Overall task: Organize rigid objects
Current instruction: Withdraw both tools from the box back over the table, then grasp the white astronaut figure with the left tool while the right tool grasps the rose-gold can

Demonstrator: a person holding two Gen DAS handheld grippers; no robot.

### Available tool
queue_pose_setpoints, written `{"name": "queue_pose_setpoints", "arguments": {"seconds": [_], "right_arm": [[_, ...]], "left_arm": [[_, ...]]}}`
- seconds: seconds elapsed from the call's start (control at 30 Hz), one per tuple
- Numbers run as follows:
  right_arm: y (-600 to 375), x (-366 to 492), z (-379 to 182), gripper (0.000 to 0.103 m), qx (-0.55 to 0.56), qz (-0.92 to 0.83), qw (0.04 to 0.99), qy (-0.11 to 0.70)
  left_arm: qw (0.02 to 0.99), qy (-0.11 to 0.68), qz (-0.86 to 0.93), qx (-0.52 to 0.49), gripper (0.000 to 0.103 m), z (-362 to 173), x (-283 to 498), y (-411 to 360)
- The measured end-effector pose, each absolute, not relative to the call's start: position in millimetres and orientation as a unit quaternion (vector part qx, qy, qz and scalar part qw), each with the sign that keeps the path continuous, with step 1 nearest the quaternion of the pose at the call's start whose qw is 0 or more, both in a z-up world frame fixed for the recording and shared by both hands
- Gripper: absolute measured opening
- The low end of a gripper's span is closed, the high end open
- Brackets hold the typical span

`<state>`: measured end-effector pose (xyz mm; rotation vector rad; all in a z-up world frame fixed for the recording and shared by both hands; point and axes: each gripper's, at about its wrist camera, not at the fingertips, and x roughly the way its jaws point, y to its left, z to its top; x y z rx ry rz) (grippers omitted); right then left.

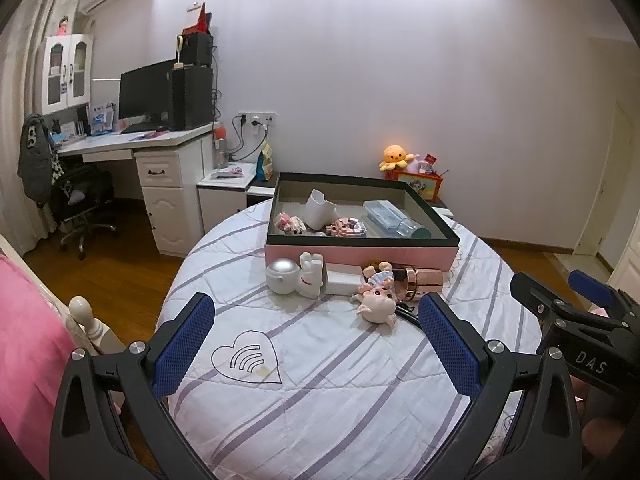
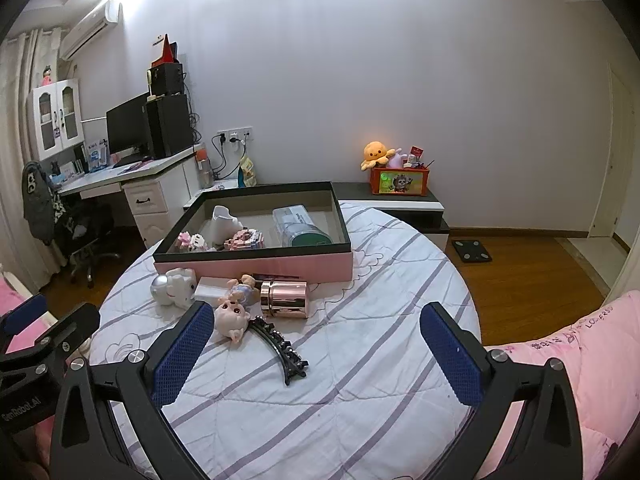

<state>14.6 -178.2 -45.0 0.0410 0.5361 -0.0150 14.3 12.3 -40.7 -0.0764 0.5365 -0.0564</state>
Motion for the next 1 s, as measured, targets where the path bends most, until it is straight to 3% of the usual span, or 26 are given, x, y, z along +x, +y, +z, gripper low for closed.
{"name": "queue_pose_setpoints", "arguments": {"seconds": [0.7, 1.0], "right_arm": [[-182.0, 22.2, -56.0, 0.103, 0.023, -0.012, 0.959, 0.282], [-181.9, 55.6, -80.1, 0.103, 0.017, -0.01, 0.949, 0.314]], "left_arm": [[0.956, 0.288, -0.02, -0.047, 0.103, -61.8, 25.8, 14.7], [0.949, 0.314, -0.01, -0.043, 0.103, -84.8, 67.8, 22.2]]}}
